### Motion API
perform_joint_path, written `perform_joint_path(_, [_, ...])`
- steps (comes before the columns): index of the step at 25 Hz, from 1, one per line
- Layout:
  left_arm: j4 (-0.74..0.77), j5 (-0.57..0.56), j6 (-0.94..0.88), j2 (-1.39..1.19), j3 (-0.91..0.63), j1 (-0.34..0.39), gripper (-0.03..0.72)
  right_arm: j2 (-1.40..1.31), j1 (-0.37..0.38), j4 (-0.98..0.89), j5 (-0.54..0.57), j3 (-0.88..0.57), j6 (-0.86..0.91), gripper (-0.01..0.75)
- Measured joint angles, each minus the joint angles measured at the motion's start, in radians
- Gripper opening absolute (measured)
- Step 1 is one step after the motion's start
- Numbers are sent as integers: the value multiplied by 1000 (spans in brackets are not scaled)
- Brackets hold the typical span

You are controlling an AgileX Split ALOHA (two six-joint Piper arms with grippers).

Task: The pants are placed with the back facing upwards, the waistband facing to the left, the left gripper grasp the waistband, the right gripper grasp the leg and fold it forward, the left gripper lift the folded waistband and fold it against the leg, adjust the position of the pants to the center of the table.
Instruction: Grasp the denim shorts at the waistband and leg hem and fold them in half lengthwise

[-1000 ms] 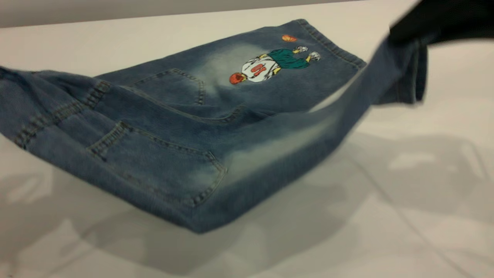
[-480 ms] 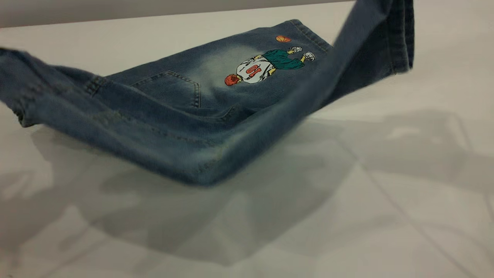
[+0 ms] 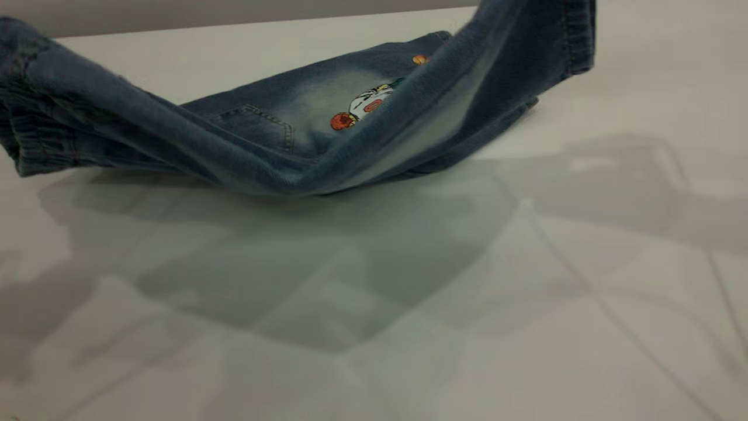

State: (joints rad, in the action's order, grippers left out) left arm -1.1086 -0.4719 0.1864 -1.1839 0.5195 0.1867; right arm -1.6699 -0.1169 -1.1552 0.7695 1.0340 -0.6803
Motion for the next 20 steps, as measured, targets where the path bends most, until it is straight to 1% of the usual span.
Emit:
perform_joint_path(3, [-62,52,-25,-30,0,0,114,-53,0,0,2,49,19,15])
perform_joint_path(7, [-156,88,-12,-97,0,0,114,-115,-2,0,1,106,26,15])
perform_joint_path(12, [-284,164,-10,-189,0,0,114,-182,-2,-2,11,168,46,15])
perform_joint_path(20, [-512,265,88,-295,1,0,114,-308,-2,-1,31,281,76,15])
